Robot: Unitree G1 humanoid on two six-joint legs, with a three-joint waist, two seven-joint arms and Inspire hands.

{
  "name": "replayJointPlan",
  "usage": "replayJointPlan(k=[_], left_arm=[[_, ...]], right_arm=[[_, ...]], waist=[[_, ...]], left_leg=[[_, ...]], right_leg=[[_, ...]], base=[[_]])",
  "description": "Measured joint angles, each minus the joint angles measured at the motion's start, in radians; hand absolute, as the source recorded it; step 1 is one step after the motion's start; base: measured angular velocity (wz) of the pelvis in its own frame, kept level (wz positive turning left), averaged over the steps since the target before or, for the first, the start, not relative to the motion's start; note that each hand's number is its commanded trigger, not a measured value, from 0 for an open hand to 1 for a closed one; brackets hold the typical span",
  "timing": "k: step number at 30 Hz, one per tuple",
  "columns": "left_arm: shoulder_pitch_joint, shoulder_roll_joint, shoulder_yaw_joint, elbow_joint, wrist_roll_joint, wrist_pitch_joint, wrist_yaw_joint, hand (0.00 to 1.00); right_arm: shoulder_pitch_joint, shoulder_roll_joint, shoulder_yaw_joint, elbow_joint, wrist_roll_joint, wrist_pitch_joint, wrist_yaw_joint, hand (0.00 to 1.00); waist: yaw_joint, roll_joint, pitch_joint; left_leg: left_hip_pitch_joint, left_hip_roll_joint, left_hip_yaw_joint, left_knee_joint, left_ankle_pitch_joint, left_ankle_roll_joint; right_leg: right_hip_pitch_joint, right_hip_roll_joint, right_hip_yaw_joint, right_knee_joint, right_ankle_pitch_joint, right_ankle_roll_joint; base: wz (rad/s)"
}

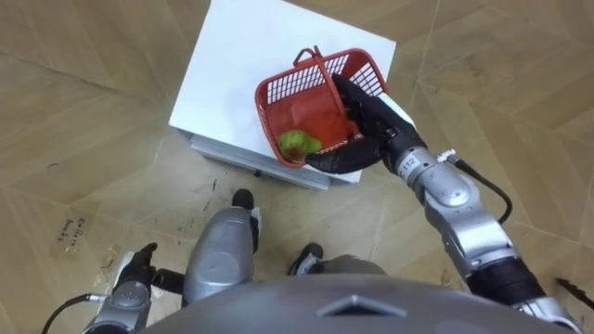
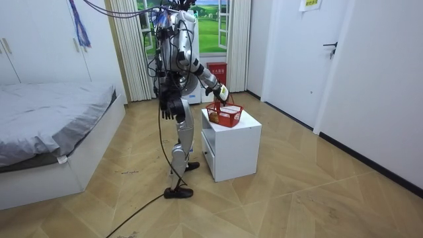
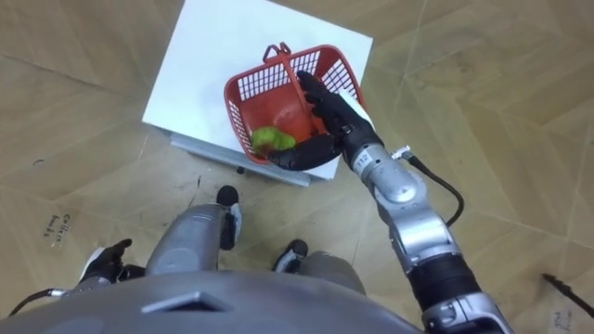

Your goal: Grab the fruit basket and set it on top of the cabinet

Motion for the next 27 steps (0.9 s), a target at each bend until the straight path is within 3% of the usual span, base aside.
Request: replayJointPlan(k=[1,3,9,18,21,24,26,27], left_arm=[[0.0,-0.001,0.0,-0.001,0.0,0.0,0.001,0.0],[0.003,-0.008,0.001,-0.009,0.0,-0.003,0.007,0.0],[0.008,-0.016,0.003,-0.014,0.0,-0.012,0.034,0.0],[0.01,-0.026,0.027,-0.043,0.0,-0.036,0.063,0.0],[0.017,-0.034,0.031,-0.049,0.002,-0.041,0.067,0.0],[0.019,-0.043,0.049,-0.057,0.008,-0.041,0.068,0.0],[0.021,-0.048,0.084,-0.056,0.002,-0.054,0.07,0.0],[0.031,-0.05,0.094,-0.056,0.002,-0.059,0.073,0.0]], right_arm=[[0.0,0.0,-0.005,-0.002,0.0,-0.014,-0.008,0.0],[0.004,-0.002,-0.009,-0.002,0.0,-0.031,-0.028,0.0],[0.063,-0.007,-0.047,-0.111,-0.023,-0.039,-0.092,0.0],[0.133,-0.006,-0.106,-0.183,-0.031,-0.069,-0.182,0.0],[0.173,-0.007,-0.124,-0.183,-0.059,-0.082,-0.221,0.0],[0.227,-0.008,-0.155,-0.176,-0.11,-0.099,-0.253,0.0],[0.248,-0.007,-0.182,-0.109,-0.145,-0.117,-0.286,0.0],[0.251,-0.009,-0.193,-0.05,-0.174,-0.123,-0.302,0.0]], waist=[[-0.005,0.004,0.0018],[-0.008,0.009,-0.0021],[-0.034,0.039,-0.01],[-0.095,0.066,-0.0099],[-0.104,0.077,-0.009],[-0.111,0.095,-0.0181],[-0.111,0.107,-0.0137],[-0.112,0.112,-0.0159]], left_leg=[[0.008,0.0,0.0,-0.002,0.0,0.0],[0.022,0.0,0.003,-0.005,0.0,0.0],[0.06,0.003,0.031,-0.025,0.003,-0.004],[0.181,0.001,0.086,-0.08,0.008,-0.011],[0.212,0.001,0.107,-0.095,0.009,-0.01],[0.227,-0.002,0.11,-0.097,0.002,-0.011],[0.258,-0.004,0.118,-0.113,0.001,-0.013],[0.277,-0.005,0.125,-0.127,0.0,-0.015]], right_leg=[[0.008,-0.001,0.0,-0.002,0.0,0.0],[0.02,-0.002,0.001,-0.005,0.0,0.0],[0.032,-0.001,0.035,-0.011,0.001,0.001],[0.111,-0.01,0.075,-0.033,0.0,0.002],[0.127,-0.014,0.092,-0.037,0.0,0.002],[0.145,-0.016,0.093,-0.049,0.0,0.002],[0.168,-0.017,0.098,-0.054,0.0,0.002],[0.181,-0.018,0.104,-0.061,0.0,0.002]], base=[[0.0],[0.0],[-0.14],[-0.17],[-0.18],[-0.06],[-0.12],[-0.15]])
